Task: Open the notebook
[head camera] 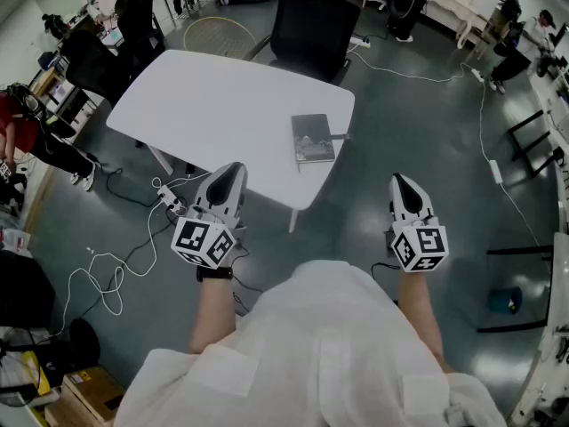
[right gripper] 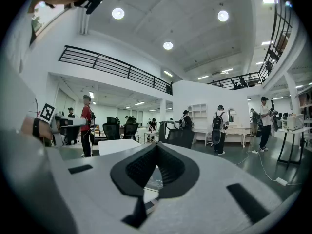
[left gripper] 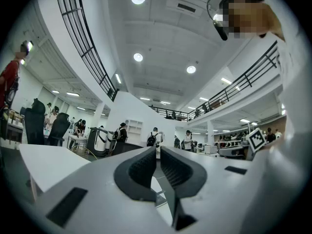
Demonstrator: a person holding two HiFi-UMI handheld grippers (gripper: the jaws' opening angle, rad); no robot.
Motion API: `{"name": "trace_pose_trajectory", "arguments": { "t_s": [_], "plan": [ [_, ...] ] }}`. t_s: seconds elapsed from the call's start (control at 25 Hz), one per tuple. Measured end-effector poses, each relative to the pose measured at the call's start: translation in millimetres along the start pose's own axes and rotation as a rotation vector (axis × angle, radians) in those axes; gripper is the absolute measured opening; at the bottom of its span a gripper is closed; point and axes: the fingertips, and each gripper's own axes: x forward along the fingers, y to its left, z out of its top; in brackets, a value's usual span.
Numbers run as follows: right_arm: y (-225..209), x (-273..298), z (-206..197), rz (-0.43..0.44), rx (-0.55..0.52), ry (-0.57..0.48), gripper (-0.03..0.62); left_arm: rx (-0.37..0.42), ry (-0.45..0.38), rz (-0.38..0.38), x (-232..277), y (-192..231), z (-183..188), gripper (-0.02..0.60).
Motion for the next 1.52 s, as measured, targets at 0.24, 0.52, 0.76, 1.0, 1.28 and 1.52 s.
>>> {"name": "trace_pose_trajectory", "arguments": {
  "t_s": [0.24, 0.52, 0.76, 1.0, 1.28, 1.52],
  "plan": [
    [6.8, 3.8, 1.4, 0.001, -0.002, -0.010, 0.000, 0.001, -0.010, 0.009, -7.1, 8.5, 2.3, 0.028],
    [11.4, 8.1, -0.6, 0.008, 0.002, -0.008, 0.000, 0.002, -0.011, 0.019, -10.9, 14.8, 3.8, 0.028],
    [18.9, 14.9, 2.4, 0.031, 0.010, -0.012, 0.000, 0.001, -0.016, 0.024, -17.0, 24.1, 5.1, 0.028],
    [24.1, 23.6, 3.5, 0.026, 0.061, -0.042, 0.003, -0.012, -0.012, 0.038, -23.4, 39.9, -1.3, 0.028],
    [17.9, 59.9, 7.3, 0.030, 0.076, -0.055, 0.005, -0.020, -0.010, 0.042, 1.9, 63.3, -5.5, 0.028],
    [3.8, 105.6, -0.5, 0.057, 0.078, -0.027, 0.008, -0.025, 0.001, 0.023, 56.6, 81.1, -16.2, 0.028]
  ]
}}
